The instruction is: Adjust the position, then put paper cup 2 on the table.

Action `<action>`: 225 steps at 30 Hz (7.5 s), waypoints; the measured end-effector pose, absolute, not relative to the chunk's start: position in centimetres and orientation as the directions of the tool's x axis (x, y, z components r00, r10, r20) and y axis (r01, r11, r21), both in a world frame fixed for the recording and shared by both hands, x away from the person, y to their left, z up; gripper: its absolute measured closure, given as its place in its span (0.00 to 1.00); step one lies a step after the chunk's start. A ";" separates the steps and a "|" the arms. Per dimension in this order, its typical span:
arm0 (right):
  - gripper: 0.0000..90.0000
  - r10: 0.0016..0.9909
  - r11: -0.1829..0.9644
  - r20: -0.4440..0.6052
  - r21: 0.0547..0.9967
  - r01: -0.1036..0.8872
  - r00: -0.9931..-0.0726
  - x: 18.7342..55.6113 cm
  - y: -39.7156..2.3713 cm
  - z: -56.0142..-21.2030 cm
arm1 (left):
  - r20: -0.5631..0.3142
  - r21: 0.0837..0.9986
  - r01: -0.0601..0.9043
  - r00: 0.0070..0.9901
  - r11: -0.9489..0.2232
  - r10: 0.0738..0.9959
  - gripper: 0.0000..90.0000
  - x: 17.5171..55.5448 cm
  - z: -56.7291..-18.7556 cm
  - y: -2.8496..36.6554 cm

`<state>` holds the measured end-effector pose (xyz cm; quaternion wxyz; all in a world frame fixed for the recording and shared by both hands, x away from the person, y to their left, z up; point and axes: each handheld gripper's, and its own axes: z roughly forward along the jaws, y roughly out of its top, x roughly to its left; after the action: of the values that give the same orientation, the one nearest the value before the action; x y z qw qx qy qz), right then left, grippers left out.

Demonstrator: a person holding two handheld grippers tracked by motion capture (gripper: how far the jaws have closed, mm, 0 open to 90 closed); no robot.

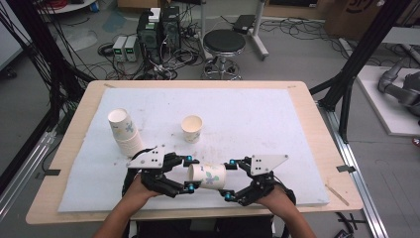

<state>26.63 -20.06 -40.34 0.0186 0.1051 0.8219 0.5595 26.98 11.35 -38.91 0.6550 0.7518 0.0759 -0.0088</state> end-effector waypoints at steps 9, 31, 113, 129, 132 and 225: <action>0.28 0.144 0.319 0.100 0.937 0.142 -0.985 26.7 -19.9 -40.5 | -0.125 0.984 0.132 0.990 -0.116 0.069 0.41 27.0 -39.2 11.0; 0.37 0.159 0.282 0.169 0.936 0.209 -0.973 27.3 -20.7 -40.4 | -0.171 0.956 0.208 0.968 -0.205 0.183 0.17 27.1 -39.7 10.8; 0.37 0.057 0.830 -0.213 0.553 -0.072 -0.975 27.9 -13.2 -35.4 | 0.059 0.745 0.059 0.986 -0.664 0.154 0.37 28.0 -39.3 7.3; 0.24 0.144 0.696 -0.103 0.717 0.026 -0.984 28.3 -14.5 -35.2 | -0.004 0.806 0.115 0.982 -0.581 0.190 0.38 28.1 -39.9 7.9; 0.24 0.184 0.617 -0.053 0.783 0.074 -0.982 28.5 -15.5 -35.0 | -0.027 0.829 0.144 0.976 -0.541 0.218 0.36 28.2 -40.5 8.4; 0.25 0.721 0.239 0.042 0.922 0.304 -0.691 26.5 -31.1 -40.9 | -0.048 0.984 0.135 0.827 -0.116 0.560 0.34 35.3 -42.9 1.1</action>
<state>26.52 -31.09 -40.85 0.2017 0.3371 0.7607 0.5168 35.27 1.07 -42.91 0.6203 0.7271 0.2391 0.1712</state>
